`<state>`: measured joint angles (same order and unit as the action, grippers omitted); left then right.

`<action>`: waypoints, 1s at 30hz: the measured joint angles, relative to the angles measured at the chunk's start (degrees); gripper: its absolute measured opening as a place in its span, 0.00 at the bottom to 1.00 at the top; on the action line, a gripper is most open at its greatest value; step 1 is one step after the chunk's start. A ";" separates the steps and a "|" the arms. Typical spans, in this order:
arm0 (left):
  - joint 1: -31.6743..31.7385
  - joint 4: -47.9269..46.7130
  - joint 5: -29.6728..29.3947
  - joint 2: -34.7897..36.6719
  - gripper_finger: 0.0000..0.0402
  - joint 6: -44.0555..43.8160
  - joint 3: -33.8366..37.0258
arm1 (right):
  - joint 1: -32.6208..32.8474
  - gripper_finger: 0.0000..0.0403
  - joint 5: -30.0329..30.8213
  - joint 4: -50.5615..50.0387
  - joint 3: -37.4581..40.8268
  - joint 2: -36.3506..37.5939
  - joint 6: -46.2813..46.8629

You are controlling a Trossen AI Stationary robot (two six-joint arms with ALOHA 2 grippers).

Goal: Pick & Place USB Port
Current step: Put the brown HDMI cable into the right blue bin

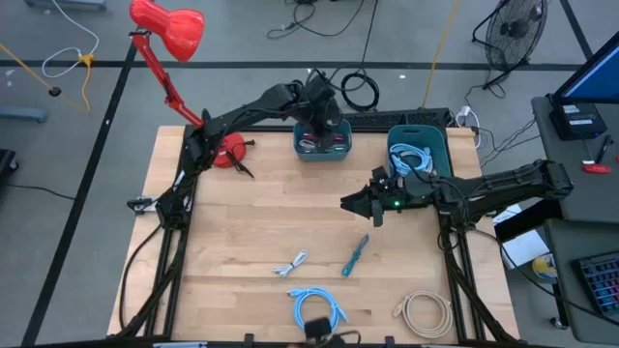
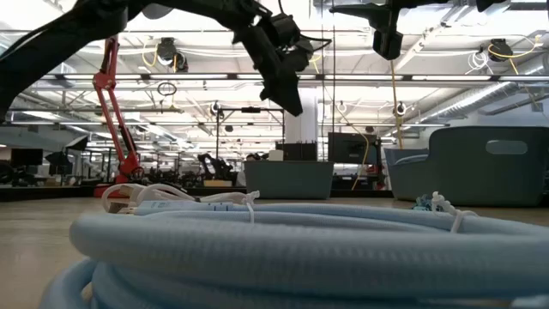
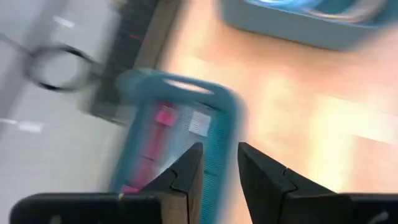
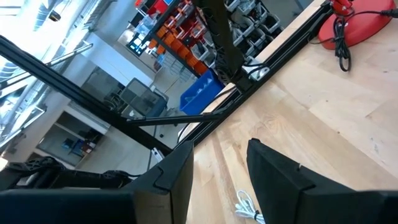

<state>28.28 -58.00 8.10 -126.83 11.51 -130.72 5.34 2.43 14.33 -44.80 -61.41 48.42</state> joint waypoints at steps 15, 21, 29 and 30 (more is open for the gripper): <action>-12.83 -22.59 6.95 6.95 0.26 -2.49 0.00 | -0.07 0.35 -4.63 -0.44 0.00 0.01 -0.98; -20.07 -22.96 6.87 9.84 0.26 -10.39 0.00 | -0.05 0.35 -9.45 -0.43 0.00 0.02 -0.35; -31.13 -20.59 -1.91 13.18 0.26 -28.49 0.00 | -0.11 0.35 -22.06 0.87 0.00 0.00 0.36; -32.60 -20.17 -3.24 13.51 0.26 -30.64 0.00 | -0.10 0.35 -23.94 0.86 0.00 0.01 0.22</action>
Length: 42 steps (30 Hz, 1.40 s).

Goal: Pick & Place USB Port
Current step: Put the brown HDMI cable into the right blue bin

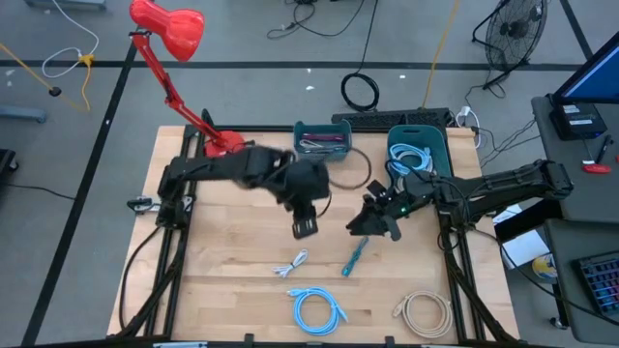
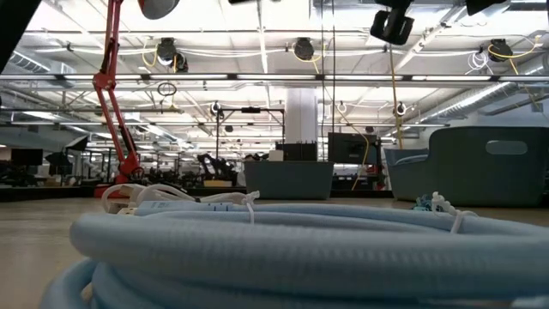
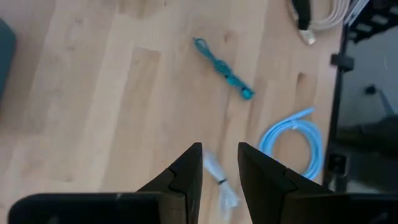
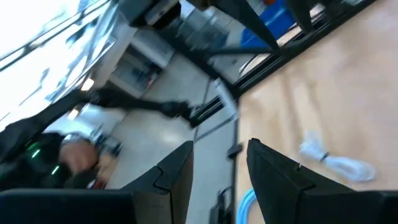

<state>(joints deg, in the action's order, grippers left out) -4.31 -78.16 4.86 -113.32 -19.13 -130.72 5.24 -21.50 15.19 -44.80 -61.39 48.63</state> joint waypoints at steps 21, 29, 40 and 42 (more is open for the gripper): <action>-24.84 3.44 -30.08 -0.36 0.26 -24.03 0.00 | 16.19 0.29 5.30 -7.10 0.00 0.01 -4.36; -25.43 2.71 -31.93 -0.52 0.26 -25.23 0.04 | 23.48 0.19 5.02 -16.49 0.00 0.01 -2.58; -24.63 1.59 -33.63 -0.52 0.26 -25.06 0.04 | 36.92 0.15 5.14 -39.74 0.00 1.77 3.38; -24.45 1.59 -33.64 -0.52 0.26 -24.68 0.04 | 39.12 0.15 5.08 -44.52 0.00 1.78 4.57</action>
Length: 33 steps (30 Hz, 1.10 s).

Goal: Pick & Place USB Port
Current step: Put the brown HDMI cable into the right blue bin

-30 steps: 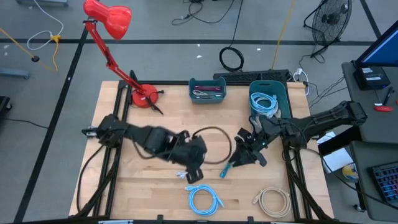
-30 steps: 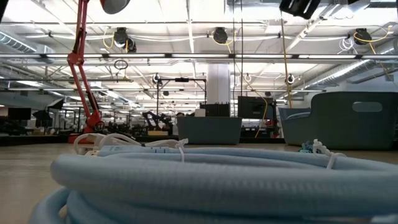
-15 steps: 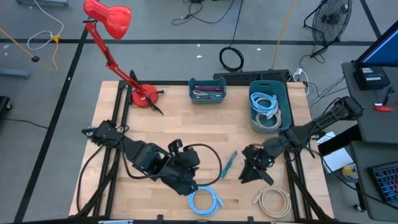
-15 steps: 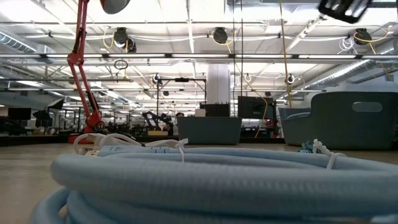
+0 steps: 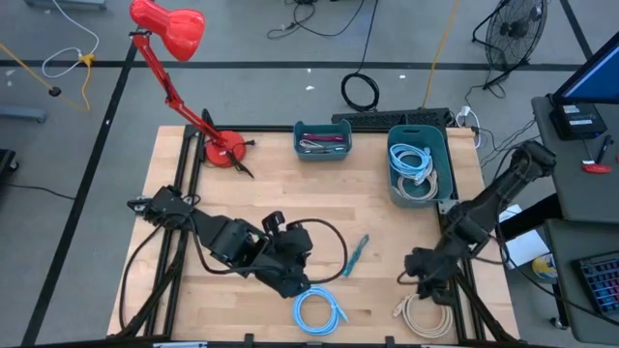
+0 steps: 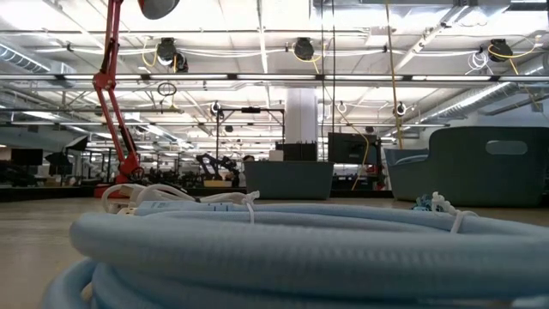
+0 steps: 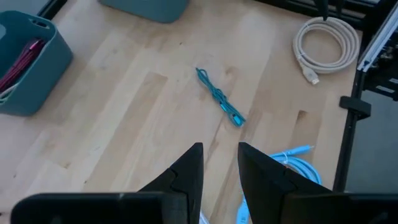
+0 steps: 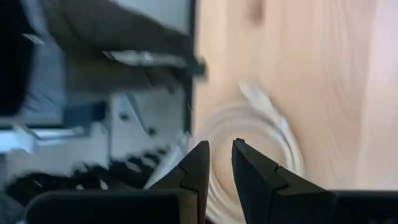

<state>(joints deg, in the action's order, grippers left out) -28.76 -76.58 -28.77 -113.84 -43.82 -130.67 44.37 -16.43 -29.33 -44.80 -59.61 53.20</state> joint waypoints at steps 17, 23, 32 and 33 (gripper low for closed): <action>0.62 1.65 0.99 -0.15 0.26 -0.97 4.31 | 9.78 0.15 8.39 -5.32 1.24 -2.62 1.54; 1.34 6.80 7.92 -0.22 0.26 -1.84 12.38 | 12.52 0.15 4.52 12.86 10.55 -4.02 8.06; 1.86 13.89 10.73 -0.20 0.26 -2.40 16.72 | 12.52 0.10 -1.08 36.24 20.87 -3.42 17.75; 1.97 14.17 10.69 -0.20 0.26 -2.36 16.72 | 12.84 0.07 0.17 34.43 19.42 -3.33 16.23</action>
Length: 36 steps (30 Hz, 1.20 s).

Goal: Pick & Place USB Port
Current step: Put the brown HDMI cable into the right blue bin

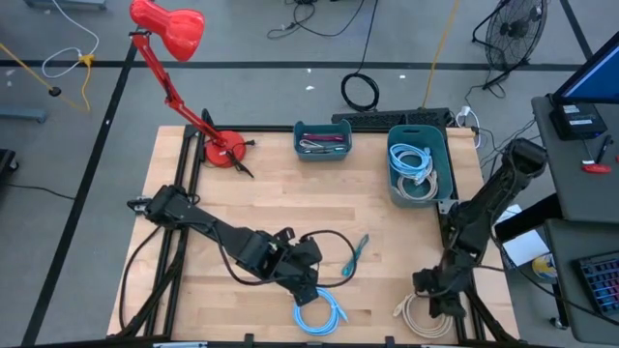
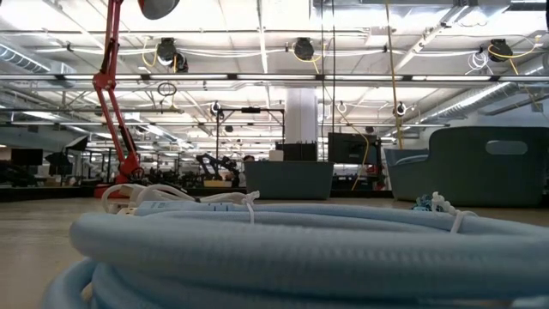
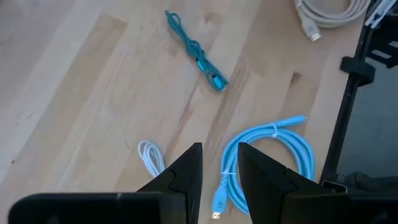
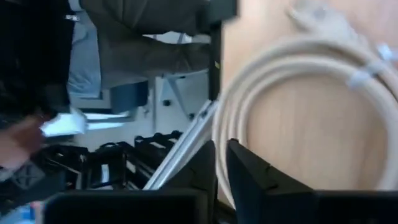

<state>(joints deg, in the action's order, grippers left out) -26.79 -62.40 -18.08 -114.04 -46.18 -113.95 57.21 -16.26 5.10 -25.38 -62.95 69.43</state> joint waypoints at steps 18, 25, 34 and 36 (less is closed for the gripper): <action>2.52 -0.29 -0.01 0.00 0.26 3.53 0.00 | 1.72 0.00 20.99 -57.38 -38.16 -11.37 -20.51; 2.96 -0.29 0.60 0.00 0.26 4.51 -0.02 | 5.11 0.00 20.56 -60.07 -36.76 -17.23 -22.73; 3.15 -0.29 2.55 0.00 0.26 5.12 -0.02 | 5.53 0.19 18.84 -54.97 -30.88 -17.34 -18.94; 3.15 -0.30 2.55 0.00 0.26 4.99 -0.02 | 5.53 0.25 17.39 -51.68 -29.26 -17.32 -18.13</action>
<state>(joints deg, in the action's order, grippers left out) -23.64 -62.70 -15.53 -114.04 -41.19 -113.97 62.74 1.13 -46.58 -54.64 -80.27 51.31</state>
